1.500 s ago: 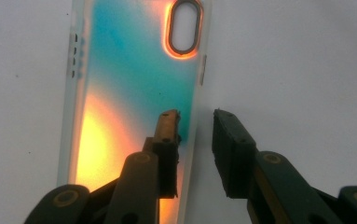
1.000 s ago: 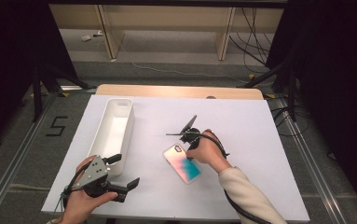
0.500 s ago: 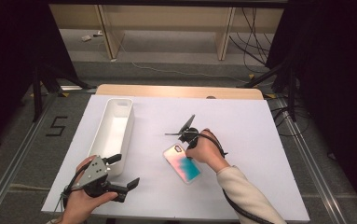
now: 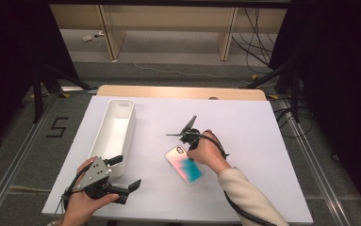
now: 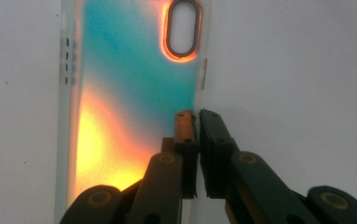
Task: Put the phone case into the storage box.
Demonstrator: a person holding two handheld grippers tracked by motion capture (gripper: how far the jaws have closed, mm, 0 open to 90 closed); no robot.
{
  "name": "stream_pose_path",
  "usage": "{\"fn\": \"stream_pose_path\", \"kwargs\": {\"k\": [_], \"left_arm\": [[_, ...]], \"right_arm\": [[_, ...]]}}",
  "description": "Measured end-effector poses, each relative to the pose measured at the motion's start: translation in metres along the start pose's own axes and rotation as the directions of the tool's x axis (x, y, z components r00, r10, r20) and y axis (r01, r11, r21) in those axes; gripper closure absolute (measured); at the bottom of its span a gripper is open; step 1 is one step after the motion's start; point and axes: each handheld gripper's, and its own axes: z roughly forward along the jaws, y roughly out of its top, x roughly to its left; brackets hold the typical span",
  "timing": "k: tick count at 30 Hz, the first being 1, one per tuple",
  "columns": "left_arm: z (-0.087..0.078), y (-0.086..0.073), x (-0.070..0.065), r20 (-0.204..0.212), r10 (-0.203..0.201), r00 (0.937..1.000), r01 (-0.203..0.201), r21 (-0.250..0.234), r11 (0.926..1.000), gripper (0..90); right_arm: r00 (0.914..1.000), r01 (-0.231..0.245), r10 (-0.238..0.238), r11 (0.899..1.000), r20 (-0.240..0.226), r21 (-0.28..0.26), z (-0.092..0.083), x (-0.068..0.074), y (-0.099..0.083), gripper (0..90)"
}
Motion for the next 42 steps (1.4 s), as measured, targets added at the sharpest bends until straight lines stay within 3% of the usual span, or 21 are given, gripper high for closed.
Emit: {"fn": "stream_pose_path", "kwargs": {"k": [13, 21, 27, 37, 42], "left_arm": [[-0.001, 0.0, 0.001, -0.005, 0.008, 1.0, -0.008, 0.0, 1.0, 0.0], [-0.001, 0.0, 0.0, -0.007, 0.006, 1.0, -0.006, 0.0, 1.0, 0.0], [0.0, 0.0, 0.001, -0.003, 0.007, 1.0, -0.007, -0.008, 0.9999, 0.0], [0.0, 0.0, 0.0, -0.004, 0.006, 1.0, -0.006, -0.007, 1.0, 0.0], [0.0, 0.0, 0.0, -0.005, 0.007, 1.0, -0.007, -0.007, 1.0, 0.0]], "right_arm": [[0.9979, -0.062, 0.062, 0.998, 0.015, -0.004, -0.001, 0.004, -0.001, 88.7], [0.998, -0.055, 0.056, 0.997, 0.03, -0.046, -0.01, 0.003, -0.001, 89.0], [0.9963, -0.077, 0.079, 0.995, 0.034, -0.066, -0.018, 0.004, -0.001, 89.0], [0.9956, -0.07, 0.079, 0.984, 0.051, -0.166, -0.029, 0.004, -0.004, 89.1], [0.9935, -0.095, 0.105, 0.974, 0.043, -0.204, -0.036, 0.007, -0.005, 89.1]]}}
